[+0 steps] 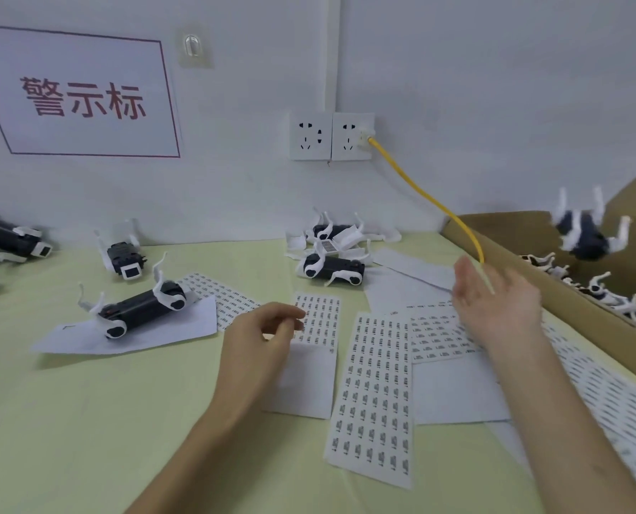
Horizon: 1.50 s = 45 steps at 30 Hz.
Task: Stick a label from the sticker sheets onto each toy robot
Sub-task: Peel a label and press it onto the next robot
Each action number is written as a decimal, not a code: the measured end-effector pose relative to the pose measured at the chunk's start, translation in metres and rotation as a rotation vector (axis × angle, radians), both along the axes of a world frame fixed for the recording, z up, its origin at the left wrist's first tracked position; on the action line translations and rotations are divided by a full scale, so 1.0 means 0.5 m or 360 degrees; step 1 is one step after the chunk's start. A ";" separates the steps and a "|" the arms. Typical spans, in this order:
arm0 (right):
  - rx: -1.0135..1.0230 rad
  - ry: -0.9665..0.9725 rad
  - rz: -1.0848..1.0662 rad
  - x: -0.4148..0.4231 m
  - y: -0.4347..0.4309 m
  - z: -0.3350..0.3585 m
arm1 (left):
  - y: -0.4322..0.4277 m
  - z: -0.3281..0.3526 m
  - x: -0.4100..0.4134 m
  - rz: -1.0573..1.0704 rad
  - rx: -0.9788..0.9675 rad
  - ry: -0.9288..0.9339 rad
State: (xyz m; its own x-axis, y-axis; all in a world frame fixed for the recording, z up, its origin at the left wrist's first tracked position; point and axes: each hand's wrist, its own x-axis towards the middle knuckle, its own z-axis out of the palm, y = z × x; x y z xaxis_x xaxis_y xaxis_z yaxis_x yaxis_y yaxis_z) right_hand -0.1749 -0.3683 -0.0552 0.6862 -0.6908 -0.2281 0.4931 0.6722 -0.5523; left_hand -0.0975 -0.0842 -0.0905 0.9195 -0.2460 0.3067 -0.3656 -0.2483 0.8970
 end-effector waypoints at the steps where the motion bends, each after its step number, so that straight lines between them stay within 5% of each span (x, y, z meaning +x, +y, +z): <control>1: -0.0013 0.0132 0.0066 0.004 0.013 -0.006 | 0.001 -0.001 0.002 0.0017 0.0005 0.0004; 8: -0.0483 0.0357 0.0371 0.040 0.118 0.006 | 0.052 0.003 0.048 0.0444 -0.0066 -0.0181; 13: -0.0517 0.0282 0.0578 0.047 0.174 0.003 | 0.116 0.004 0.100 0.0917 0.0095 -0.0252; 17: -0.0615 0.0295 0.0644 0.049 0.198 -0.002 | 0.141 -0.013 0.122 0.0804 0.0018 -0.0004; 27: -0.0659 0.0332 0.0669 0.048 0.210 -0.004 | 0.133 -0.021 0.116 0.0864 -0.0093 -0.0181; 29: -0.0709 0.0347 0.0681 0.046 0.213 -0.004 | 0.128 0.000 0.110 0.0729 -0.0344 -0.0138; 32: -0.0913 0.0348 0.0721 0.043 0.220 -0.006 | 0.112 0.042 0.086 0.0175 -0.1232 0.0350; 35: -0.1475 0.0420 0.0754 0.041 0.241 -0.008 | 0.097 0.064 0.062 -0.0260 -0.1689 0.0735; 40: -0.1819 0.0201 0.1215 0.035 0.295 -0.023 | 0.060 0.074 0.020 -0.0492 -0.2035 0.1018; 45: -0.1839 0.0130 0.0934 0.035 0.309 -0.032 | 0.048 0.061 0.017 -0.0552 -0.1904 0.1037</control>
State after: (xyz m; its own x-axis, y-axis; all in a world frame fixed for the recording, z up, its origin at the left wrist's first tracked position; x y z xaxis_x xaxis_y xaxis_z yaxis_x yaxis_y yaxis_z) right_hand -0.1575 -0.2139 -0.0713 0.9640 -0.1174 0.2387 0.2266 -0.1074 -0.9680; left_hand -0.0892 -0.0603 -0.0600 0.9228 -0.3836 0.0369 0.3079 0.7915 0.5280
